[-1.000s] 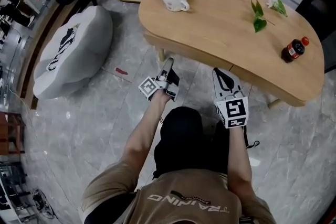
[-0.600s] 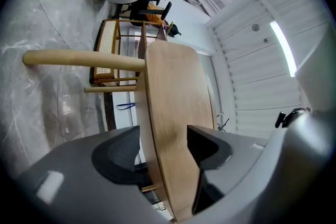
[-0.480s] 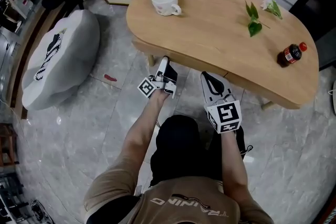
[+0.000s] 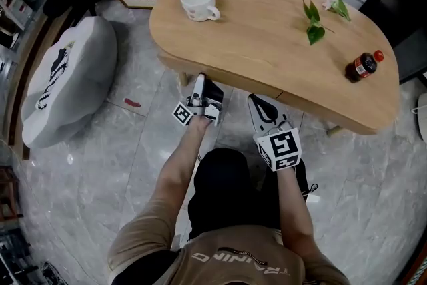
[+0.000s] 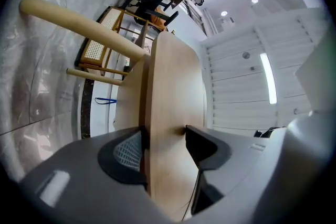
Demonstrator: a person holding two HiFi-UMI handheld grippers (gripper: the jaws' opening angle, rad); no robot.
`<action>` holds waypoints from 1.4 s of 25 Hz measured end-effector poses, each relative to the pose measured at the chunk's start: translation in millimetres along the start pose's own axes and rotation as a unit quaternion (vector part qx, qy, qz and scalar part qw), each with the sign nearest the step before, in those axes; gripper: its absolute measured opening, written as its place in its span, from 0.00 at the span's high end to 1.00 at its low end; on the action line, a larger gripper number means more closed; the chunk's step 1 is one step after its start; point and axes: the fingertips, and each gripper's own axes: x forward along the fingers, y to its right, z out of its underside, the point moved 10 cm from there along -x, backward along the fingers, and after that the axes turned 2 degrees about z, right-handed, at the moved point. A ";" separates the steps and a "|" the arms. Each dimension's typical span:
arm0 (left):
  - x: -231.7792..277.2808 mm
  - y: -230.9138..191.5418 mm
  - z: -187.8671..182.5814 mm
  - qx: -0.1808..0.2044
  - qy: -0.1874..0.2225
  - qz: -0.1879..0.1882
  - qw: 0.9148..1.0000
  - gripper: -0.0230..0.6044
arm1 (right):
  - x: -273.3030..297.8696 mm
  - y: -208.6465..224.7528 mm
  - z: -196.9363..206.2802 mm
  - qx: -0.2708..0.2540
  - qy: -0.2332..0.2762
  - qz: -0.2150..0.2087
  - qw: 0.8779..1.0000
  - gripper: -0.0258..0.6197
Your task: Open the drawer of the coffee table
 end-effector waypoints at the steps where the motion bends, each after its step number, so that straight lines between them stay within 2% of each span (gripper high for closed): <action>1: -0.1 -0.1 0.3 -0.001 -0.002 0.000 1.000 0.57 | -0.7 -0.8 0.4 0.000 0.001 -0.002 1.000 0.95; 6: -3.6 -0.8 -0.1 -0.014 -0.003 0.001 1.000 0.60 | -5.7 -5.8 -0.2 -0.003 0.007 -0.010 1.000 0.95; 8: -8.0 -2.1 0.2 -0.016 -0.001 0.004 1.000 0.66 | -8.3 -6.4 -1.1 -0.005 0.009 -0.012 1.000 0.95; 18: -40.4 21.8 1.3 -0.024 -0.016 0.034 0.999 0.67 | -17.7 -13.5 -18.6 -0.011 0.028 -0.027 0.999 0.95; 24: -63.8 41.4 5.3 -0.023 -0.019 0.030 0.999 0.67 | -22.7 -16.5 -32.4 0.017 0.038 -0.042 0.998 0.95; 28: -77.3 51.9 4.0 -0.019 -0.020 0.032 0.999 0.67 | -30.2 -21.5 -40.2 0.008 0.020 -0.033 0.999 0.95; 35: -103.1 73.0 7.9 -0.013 -0.018 0.032 0.999 0.67 | -42.1 -19.8 -44.4 0.024 0.027 -0.037 0.999 0.95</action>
